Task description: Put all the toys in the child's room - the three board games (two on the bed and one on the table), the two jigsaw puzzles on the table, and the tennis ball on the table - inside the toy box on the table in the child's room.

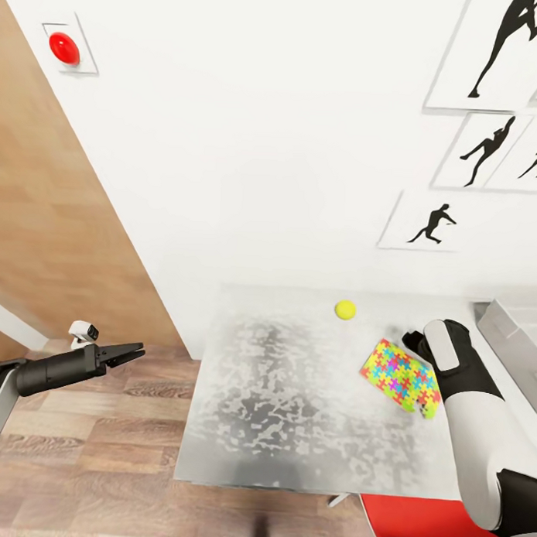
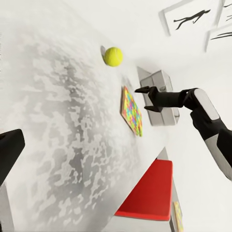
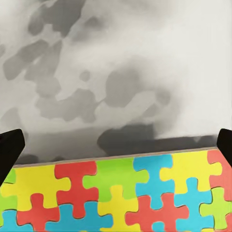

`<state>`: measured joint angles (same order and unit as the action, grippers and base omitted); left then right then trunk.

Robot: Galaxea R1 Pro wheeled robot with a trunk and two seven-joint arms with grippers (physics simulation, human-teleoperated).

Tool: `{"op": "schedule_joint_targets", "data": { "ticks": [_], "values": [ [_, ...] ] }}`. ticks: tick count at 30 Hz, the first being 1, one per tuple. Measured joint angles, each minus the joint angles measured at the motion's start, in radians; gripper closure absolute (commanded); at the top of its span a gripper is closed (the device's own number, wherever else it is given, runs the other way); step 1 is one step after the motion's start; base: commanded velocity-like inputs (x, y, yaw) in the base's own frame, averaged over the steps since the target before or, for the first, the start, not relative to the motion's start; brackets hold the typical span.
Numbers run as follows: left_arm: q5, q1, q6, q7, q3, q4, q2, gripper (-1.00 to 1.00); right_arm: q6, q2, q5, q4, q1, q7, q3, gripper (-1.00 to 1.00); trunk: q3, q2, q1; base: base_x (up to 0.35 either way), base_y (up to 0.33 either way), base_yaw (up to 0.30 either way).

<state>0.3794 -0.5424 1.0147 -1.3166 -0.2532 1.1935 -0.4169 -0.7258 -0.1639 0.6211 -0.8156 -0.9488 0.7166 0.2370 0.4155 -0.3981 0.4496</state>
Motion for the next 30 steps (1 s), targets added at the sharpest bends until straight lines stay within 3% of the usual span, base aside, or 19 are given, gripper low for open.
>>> {"op": "schedule_joint_targets", "data": {
  "ticks": [12, 30],
  "values": [
    [0.001, 0.000, 0.000, 0.000, 0.000, 0.000, 0.000, -1.00, -0.001, -0.002, -0.001, 0.001, 0.000, -0.001, 0.000, -1.00, 0.019, 0.000, 0.000, -0.041, 0.008, 0.000],
    [0.001, 0.000, 0.000, 0.000, 0.000, 0.000, 0.000, -1.00, -0.003, 0.000, -0.006, 0.001, 0.001, -0.001, -0.001, -1.00, 0.021, 0.000, 0.000, -0.035, 0.018, 0.000]
  ]
}}
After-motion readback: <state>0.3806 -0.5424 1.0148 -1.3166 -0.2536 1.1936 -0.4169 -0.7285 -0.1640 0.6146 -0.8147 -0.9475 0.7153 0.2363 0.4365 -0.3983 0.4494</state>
